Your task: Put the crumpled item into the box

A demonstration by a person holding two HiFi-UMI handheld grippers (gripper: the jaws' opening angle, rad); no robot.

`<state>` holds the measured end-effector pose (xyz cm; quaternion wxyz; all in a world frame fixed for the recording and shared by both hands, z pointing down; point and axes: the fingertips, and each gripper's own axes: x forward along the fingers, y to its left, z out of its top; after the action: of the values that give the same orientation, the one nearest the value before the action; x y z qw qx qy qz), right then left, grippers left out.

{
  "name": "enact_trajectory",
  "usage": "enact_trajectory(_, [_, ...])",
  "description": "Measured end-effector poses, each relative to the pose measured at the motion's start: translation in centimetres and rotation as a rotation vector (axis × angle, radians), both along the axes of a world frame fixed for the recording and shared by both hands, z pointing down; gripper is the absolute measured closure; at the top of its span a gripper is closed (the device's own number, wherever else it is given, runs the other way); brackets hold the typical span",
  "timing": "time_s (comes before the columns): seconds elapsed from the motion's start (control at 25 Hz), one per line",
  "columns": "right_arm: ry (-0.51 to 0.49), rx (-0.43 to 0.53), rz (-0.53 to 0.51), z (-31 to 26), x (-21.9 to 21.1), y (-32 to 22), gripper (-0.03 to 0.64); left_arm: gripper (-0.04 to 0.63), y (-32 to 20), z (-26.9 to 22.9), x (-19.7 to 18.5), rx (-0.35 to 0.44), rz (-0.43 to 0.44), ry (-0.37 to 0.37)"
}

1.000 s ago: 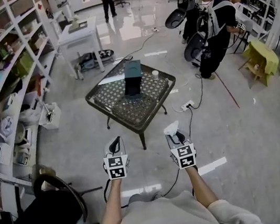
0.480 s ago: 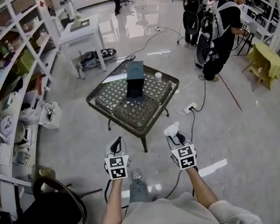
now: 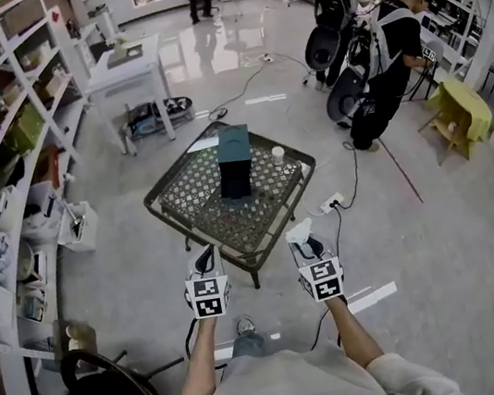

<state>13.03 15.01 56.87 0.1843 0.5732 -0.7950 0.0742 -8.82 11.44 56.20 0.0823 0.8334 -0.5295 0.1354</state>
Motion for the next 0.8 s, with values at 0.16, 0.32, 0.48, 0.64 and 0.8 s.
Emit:
enact_trajectory(0.16, [0.004,0.003,0.033,-0.8,-0.6,-4.1,0.495,0.589,-4.8,-0.6,-0.2,0.001,0.034,0.011])
enact_trajectory(0.32, [0.011,0.004,0.056,-0.7,-1.6,-7.7,0.495,0.589,-9.2,-0.8,-1.2,0.005,0.055,0.022])
enact_trajectory(0.48, [0.016,0.007,0.076,-1.0,-2.8,-11.1,0.495,0.589,-13.2,-1.2,-2.1,0.007,0.078,0.028])
enact_trajectory(0.64, [0.022,0.008,0.088,-0.6,-3.2,-13.7,0.495,0.589,-16.4,-0.9,-2.2,0.011,0.103,0.032])
enact_trajectory(0.8, [0.031,0.001,0.099,-0.4,-3.5,-15.2,0.495,0.589,-18.3,-0.7,-2.2,0.008,0.124,0.03])
